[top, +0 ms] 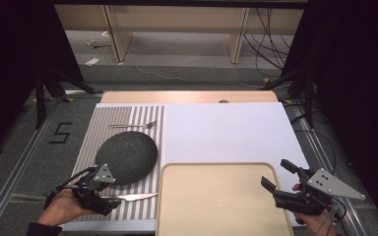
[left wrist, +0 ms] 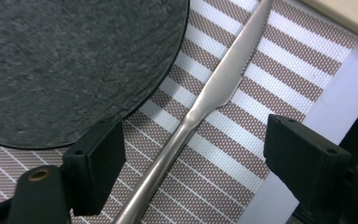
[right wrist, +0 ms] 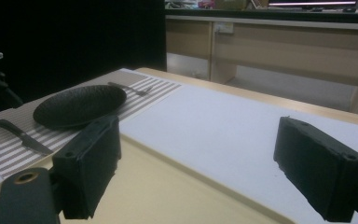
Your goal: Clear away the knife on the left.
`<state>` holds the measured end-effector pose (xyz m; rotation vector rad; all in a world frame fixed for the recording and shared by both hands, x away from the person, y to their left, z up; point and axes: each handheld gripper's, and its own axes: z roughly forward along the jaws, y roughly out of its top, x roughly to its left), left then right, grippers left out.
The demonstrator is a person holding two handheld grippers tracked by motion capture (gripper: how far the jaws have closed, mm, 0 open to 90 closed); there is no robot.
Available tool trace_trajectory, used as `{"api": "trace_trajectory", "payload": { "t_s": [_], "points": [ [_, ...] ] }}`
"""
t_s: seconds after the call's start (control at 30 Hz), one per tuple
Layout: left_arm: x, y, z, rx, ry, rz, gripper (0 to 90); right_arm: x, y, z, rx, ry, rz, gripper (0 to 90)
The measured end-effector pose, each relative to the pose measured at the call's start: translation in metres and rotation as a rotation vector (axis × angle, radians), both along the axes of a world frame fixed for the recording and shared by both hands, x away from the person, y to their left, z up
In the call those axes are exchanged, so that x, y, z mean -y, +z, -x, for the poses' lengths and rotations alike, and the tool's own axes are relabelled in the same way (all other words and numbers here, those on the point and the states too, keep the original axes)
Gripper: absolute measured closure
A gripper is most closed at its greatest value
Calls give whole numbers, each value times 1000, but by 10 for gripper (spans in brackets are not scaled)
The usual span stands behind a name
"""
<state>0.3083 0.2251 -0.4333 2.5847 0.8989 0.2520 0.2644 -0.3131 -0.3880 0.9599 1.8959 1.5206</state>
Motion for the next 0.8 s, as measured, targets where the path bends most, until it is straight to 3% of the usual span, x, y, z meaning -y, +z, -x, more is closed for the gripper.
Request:
{"api": "trace_trajectory", "payload": {
  "t_s": [0.33, 0.57, 0.8],
  "points": [
    [0, -11, -7, -45, -17, -79, 249, 0, 0, 0, 3, 3, 6, 157],
    [0, -20, -15, -78, -16, -88, 312, -1, 0, 0, -1, 6, 13, 158],
    [2, -28, -21, -107, -37, -131, 382, -1, -1, 0, -1, 10, 13, 159]
  ]
}}
